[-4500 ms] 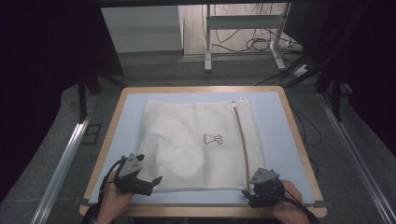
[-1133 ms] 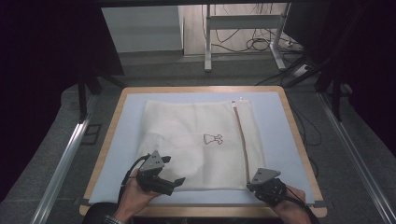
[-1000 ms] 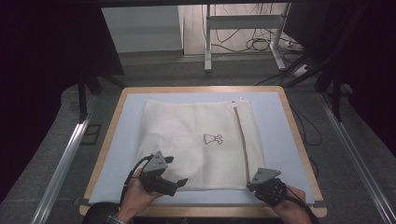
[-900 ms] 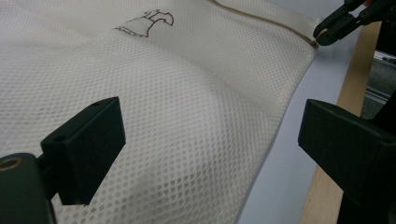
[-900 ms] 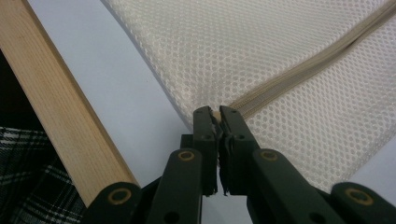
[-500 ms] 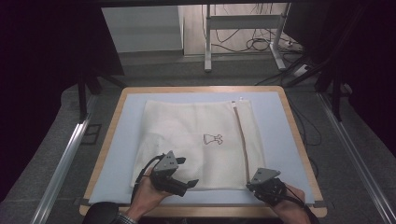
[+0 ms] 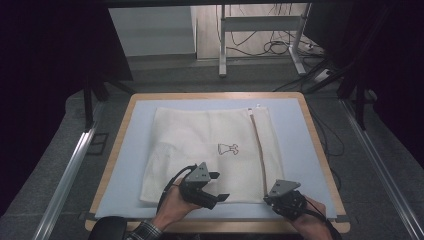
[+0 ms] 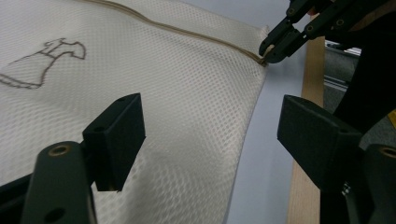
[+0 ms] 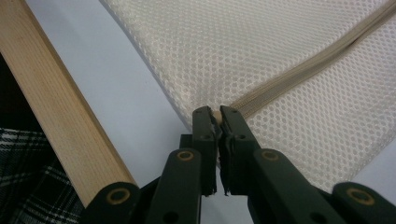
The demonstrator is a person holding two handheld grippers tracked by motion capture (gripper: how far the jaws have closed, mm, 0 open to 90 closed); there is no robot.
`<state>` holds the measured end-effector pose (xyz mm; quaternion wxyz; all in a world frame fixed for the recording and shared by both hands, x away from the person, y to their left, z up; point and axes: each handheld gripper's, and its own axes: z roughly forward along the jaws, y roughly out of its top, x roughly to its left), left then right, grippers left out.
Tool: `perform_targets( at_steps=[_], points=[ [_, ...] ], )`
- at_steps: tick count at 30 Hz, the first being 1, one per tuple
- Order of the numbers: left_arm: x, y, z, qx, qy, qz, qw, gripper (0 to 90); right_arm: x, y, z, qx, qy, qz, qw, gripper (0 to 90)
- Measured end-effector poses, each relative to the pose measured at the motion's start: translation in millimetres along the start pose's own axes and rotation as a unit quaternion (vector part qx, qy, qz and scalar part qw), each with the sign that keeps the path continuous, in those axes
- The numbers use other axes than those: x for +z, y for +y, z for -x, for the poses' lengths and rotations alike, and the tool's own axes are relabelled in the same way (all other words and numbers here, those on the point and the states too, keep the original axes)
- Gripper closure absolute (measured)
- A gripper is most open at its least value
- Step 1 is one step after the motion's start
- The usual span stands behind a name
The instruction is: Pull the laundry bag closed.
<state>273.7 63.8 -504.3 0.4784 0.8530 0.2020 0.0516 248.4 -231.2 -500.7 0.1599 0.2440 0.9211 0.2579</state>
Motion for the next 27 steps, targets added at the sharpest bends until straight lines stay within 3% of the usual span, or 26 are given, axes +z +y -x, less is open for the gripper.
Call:
perform_targets(
  at_steps=[6,16,21,27],
  points=[
    [16.9,8.0,1.3,0.006,-0.029,-0.005,0.9996,38.9,0.2,0.2,-0.3,-0.003,-0.002,-0.001,1.0000,84.6],
    [37.5,14.0,4.3,0.009,-0.038,-0.016,0.9991,53.6,0.5,0.8,0.3,0.001,0.002,-0.003,1.0000,85.0],
    [49.4,16.1,6.1,0.024,-0.034,-0.034,0.9986,60.7,0.6,0.8,0.1,0.001,0.001,-0.003,1.0000,85.0],
    [59.0,19.8,8.6,0.021,-0.041,-0.034,0.9984,70.1,0.3,0.6,-0.1,-0.002,0.001,-0.003,1.0000,84.8]
  ],
)
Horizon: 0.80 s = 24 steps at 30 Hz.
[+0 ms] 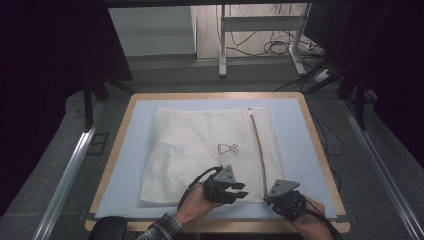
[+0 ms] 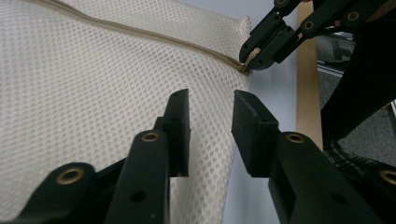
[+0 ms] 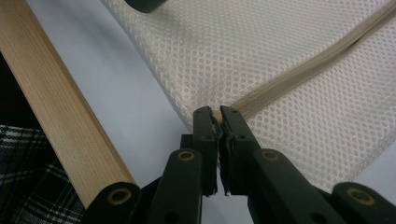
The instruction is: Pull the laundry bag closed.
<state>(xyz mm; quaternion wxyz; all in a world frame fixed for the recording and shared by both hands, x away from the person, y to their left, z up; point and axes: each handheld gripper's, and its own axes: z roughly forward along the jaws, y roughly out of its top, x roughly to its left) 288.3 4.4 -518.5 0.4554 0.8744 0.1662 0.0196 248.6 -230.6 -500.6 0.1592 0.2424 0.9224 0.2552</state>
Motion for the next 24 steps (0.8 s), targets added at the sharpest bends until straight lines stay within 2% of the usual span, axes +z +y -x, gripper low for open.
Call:
perform_targets(
  at_steps=[3,9,11,14,15,19,22,24],
  points=[
    [4.5,4.6,1.4,0.004,-0.002,-0.003,1.0000,77.2,-0.1,-0.5,0.6,0.002,0.005,0.001,1.0000,84.9],
    [15.5,10.7,6.7,0.005,-0.009,-0.008,0.9999,82.5,-0.5,-0.6,0.2,0.001,0.003,0.002,1.0000,84.8],
    [18.5,11.7,7.8,0.001,-0.010,-0.007,0.9999,83.7,-0.7,-0.6,0.0,-0.001,0.001,0.002,1.0000,84.8],
    [24.0,14.9,8.7,0.012,-0.005,-0.019,0.9997,84.4,-0.8,-0.7,0.1,0.000,0.000,0.001,1.0000,84.6],
    [26.2,15.7,9.4,0.008,-0.007,-0.017,0.9998,84.5,-0.9,-0.7,0.1,0.001,0.000,0.001,1.0000,84.6],
    [33.8,19.6,10.9,0.018,-0.004,-0.031,0.9993,85.1,-1.2,-0.8,0.2,0.003,0.000,0.000,1.0000,84.6],
    [39.2,20.7,12.8,0.018,-0.004,-0.034,0.9993,85.6,-1.4,-0.9,0.4,0.002,0.000,-0.001,1.0000,84.7],
    [47.1,20.1,15.1,0.018,0.000,-0.047,0.9987,86.9,-1.6,-1.0,0.4,0.002,0.000,-0.001,1.0000,84.7]
  ],
)
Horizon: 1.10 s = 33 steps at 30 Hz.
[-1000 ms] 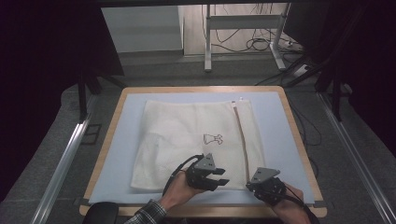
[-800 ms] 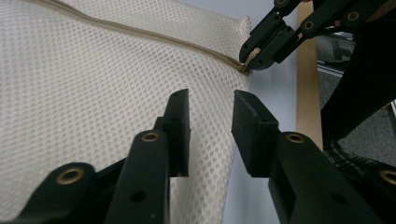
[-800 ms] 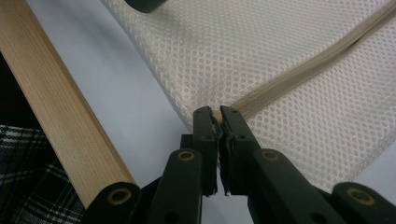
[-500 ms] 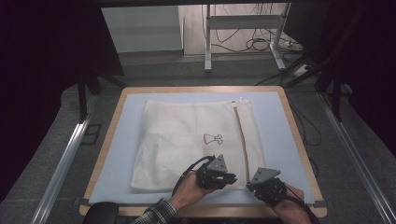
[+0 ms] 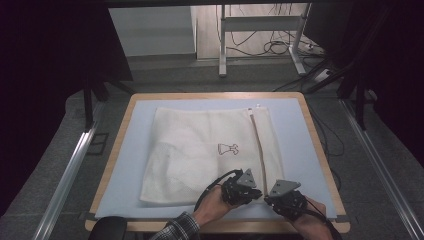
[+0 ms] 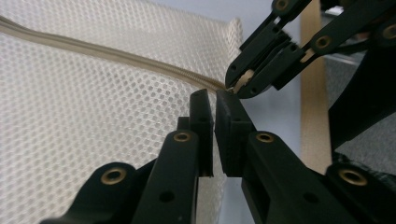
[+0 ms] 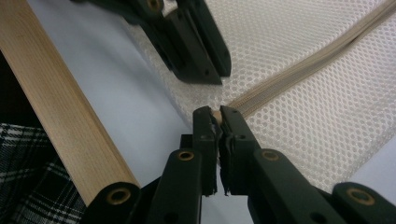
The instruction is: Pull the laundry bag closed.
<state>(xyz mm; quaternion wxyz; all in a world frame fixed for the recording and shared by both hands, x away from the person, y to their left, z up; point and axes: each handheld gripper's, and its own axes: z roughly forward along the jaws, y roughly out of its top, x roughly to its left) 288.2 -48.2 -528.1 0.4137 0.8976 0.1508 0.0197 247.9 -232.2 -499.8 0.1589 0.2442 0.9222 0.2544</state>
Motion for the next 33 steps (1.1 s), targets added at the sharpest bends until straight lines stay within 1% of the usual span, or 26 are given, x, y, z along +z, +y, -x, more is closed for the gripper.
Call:
perform_targets(
  at_steps=[2,3,4,5,7,9,10,11,14,17,19,23,26,27,28,30,33],
  points=[
    [4.8,-1.8,-0.1,-0.005,-0.002,-0.010,0.9999,88.2,0.1,-0.2,0.2,-0.001,0.000,0.000,1.0000,84.7],
    [5.2,-3.0,-1.4,-0.009,-0.007,-0.007,0.9999,89.2,0.2,-0.1,0.1,-0.001,0.000,0.000,1.0000,84.7],
    [5.5,-3.3,-2.4,-0.019,-0.011,-0.005,0.9997,89.8,0.4,0.0,-0.3,0.000,0.000,0.000,1.0000,84.7],
    [5.6,-3.6,-3.5,-0.023,-0.015,-0.005,0.9996,89.8,0.4,0.1,-0.4,0.000,0.000,-0.001,1.0000,84.6],
    [5.4,-3.7,-4.1,-0.024,-0.017,-0.006,0.9995,89.9,0.5,0.1,-0.6,0.002,0.000,-0.002,1.0000,84.5],
    [5.2,-4.6,-2.6,-0.016,-0.014,-0.006,0.9998,90.0,0.6,0.2,-0.3,-0.001,-0.001,-0.001,1.0000,84.2],
    [5.2,-4.6,-2.6,-0.016,-0.014,-0.006,0.9998,90.0,0.6,0.2,-0.3,-0.001,-0.001,-0.001,1.0000,84.2],
    [5.5,-4.9,-1.1,-0.014,-0.010,-0.003,0.9998,90.0,0.6,0.4,0.3,-0.005,-0.002,-0.003,1.0000,83.9],
    [5.4,-5.6,1.4,-0.003,-0.001,-0.003,1.0000,90.0,0.9,0.9,1.0,-0.005,-0.004,-0.003,1.0000,83.6],
    [5.8,-5.9,2.3,-0.001,0.001,-0.001,1.0000,90.0,1.2,1.3,1.8,-0.004,-0.005,-0.003,1.0000,83.5],
    [5.8,-6.0,3.3,0.007,0.005,-0.002,1.0000,90.0,1.5,2.0,3.0,-0.007,-0.009,-0.002,0.9999,83.7],
    [5.8,-5.9,4.1,0.009,0.008,-0.002,0.9999,90.0,1.8,3.6,3.8,-0.007,-0.014,-0.002,0.9999,83.8],
    [5.7,-5.5,4.2,0.011,0.008,-0.003,0.9999,90.0,1.3,4.1,3.3,-0.008,-0.015,-0.001,0.9999,84.1],
    [5.6,-5.4,4.2,0.010,0.008,-0.003,0.9999,90.0,0.9,4.1,3.1,-0.011,-0.012,-0.002,0.9999,84.9],
    [5.2,-5.2,3.7,0.010,0.006,-0.004,0.9999,90.0,0.8,4.0,3.0,-0.010,-0.010,-0.003,0.9999,85.0],
    [4.0,-5.1,2.2,0.003,-0.008,0.000,1.0000,89.9,0.2,3.6,2.7,-0.008,-0.007,-0.003,0.9999,85.1],
    [4.3,-4.9,2.7,0.003,-0.008,0.001,1.0000,89.8,-0.6,3.4,2.1,-0.007,-0.007,-0.003,0.9999,85.1]
  ],
)
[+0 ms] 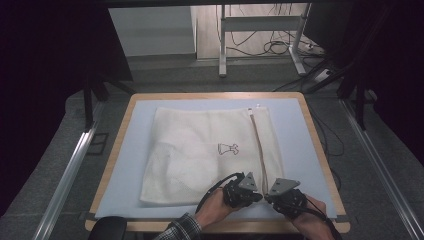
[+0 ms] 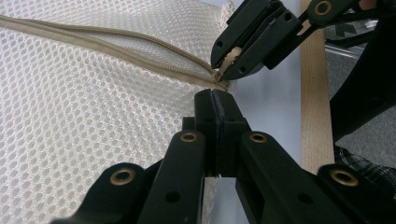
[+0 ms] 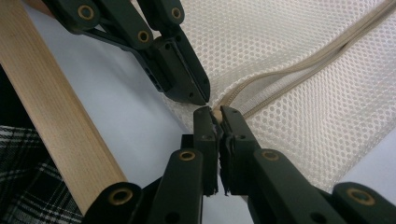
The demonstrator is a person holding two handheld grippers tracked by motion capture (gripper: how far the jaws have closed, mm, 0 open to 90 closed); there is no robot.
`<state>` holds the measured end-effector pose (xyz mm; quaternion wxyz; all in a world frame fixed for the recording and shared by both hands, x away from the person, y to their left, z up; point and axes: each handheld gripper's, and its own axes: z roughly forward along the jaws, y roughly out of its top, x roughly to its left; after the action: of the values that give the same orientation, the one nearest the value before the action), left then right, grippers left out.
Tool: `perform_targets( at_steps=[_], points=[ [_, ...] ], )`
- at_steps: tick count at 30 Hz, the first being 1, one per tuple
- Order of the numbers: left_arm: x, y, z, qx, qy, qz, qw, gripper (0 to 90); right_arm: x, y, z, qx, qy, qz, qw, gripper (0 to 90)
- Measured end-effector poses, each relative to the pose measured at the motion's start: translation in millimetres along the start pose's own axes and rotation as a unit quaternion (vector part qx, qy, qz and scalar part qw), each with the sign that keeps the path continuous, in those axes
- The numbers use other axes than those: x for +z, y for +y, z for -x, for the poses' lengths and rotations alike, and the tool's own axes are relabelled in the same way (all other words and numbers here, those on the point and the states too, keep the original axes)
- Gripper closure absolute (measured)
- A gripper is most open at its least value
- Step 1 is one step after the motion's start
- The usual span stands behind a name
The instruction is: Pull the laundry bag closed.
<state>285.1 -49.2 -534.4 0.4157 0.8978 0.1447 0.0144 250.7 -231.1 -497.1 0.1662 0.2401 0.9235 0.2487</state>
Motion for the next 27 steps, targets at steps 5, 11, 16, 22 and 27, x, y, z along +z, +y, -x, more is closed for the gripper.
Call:
perform_targets(
  at_steps=[5,11,16,22,27],
  points=[
    [0.8,-0.2,0.6,-0.001,-0.005,0.006,1.0000,89.2,-0.4,0.0,-0.6,-0.001,0.001,-0.002,1.0000,85.1],
    [2.7,-2.0,-0.9,-0.015,-0.017,0.005,0.9997,90.0,1.2,1.6,-0.4,-0.001,0.001,-0.004,1.0000,85.9],
    [3.2,-1.7,0.8,-0.004,-0.012,0.004,0.9999,90.0,2.4,5.6,3.0,-0.006,-0.025,-0.008,0.9996,86.2],
    [3.0,-1.6,0.6,-0.004,-0.012,0.003,0.9999,90.0,4.0,6.1,8.8,-0.006,-0.024,-0.006,0.9997,86.2],
    [2.0,-1.7,-0.8,0.006,-0.011,-0.003,0.9999,90.0,5.9,7.0,13.0,-0.001,-0.019,0.001,0.9998,86.1]
  ],
)
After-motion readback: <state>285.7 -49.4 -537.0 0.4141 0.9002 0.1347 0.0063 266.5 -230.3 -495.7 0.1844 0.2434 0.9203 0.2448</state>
